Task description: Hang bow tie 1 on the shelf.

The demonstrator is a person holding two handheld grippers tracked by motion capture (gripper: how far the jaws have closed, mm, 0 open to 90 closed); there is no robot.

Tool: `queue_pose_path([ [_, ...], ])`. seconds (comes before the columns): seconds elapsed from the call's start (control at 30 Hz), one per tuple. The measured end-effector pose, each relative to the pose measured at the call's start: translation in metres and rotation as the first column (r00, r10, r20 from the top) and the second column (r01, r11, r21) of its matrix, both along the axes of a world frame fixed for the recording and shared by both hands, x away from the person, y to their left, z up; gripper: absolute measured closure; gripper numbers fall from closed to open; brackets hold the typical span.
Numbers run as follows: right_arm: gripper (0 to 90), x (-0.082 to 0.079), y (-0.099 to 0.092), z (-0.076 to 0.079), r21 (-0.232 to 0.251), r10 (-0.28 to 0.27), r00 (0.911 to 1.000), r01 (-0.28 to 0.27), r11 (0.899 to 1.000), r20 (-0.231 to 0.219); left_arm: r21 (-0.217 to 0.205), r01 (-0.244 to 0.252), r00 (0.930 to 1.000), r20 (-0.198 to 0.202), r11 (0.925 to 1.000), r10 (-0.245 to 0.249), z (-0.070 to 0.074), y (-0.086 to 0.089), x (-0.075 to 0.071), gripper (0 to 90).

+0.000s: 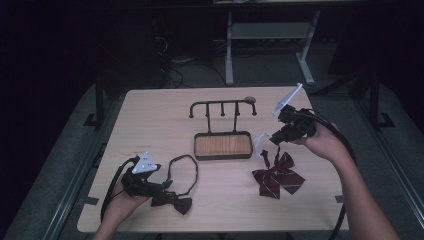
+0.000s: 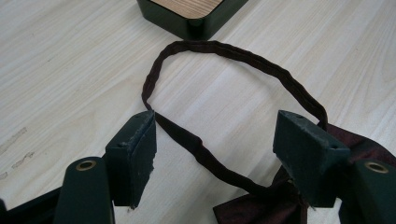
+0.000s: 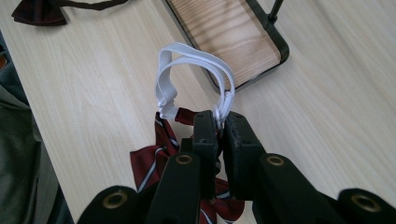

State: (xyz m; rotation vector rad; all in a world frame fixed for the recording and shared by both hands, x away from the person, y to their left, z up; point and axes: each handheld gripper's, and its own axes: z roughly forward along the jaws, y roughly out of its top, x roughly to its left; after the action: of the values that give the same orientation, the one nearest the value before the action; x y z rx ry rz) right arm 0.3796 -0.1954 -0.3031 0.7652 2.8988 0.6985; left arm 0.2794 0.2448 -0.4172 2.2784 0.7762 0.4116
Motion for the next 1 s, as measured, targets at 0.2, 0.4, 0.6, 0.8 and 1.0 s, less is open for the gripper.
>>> queue_pose_path([
  [0.2,83.3,0.001,0.003,0.013,0.001,0.004,0.9998,-0.004,1.000,0.019,-0.002,0.001,1.0000,0.000,1.0000,-0.001,0.000,0.000,0.000,30.7],
  [0.4,83.3,0.002,0.006,0.022,0.007,0.004,0.9996,-0.005,1.000,0.028,-0.003,0.001,1.0000,0.000,1.0000,-0.001,0.000,0.000,0.000,30.7],
  [0.6,83.3,0.006,0.009,0.030,0.009,0.006,0.9991,-0.006,1.000,0.042,-0.002,0.002,1.0000,-0.001,1.0000,-0.002,0.000,0.000,0.000,30.7],
  [0.8,83.3,0.010,0.013,0.036,0.012,0.003,0.9990,-0.003,1.000,0.044,-0.002,0.004,1.0000,-0.001,1.0000,-0.004,0.000,0.000,0.000,30.8],
  [1.0,83.3,0.014,0.018,0.043,0.006,0.005,0.9986,-0.005,1.000,0.052,-0.002,0.003,1.0000,-0.001,1.0000,-0.003,0.000,0.000,0.000,30.8],
])
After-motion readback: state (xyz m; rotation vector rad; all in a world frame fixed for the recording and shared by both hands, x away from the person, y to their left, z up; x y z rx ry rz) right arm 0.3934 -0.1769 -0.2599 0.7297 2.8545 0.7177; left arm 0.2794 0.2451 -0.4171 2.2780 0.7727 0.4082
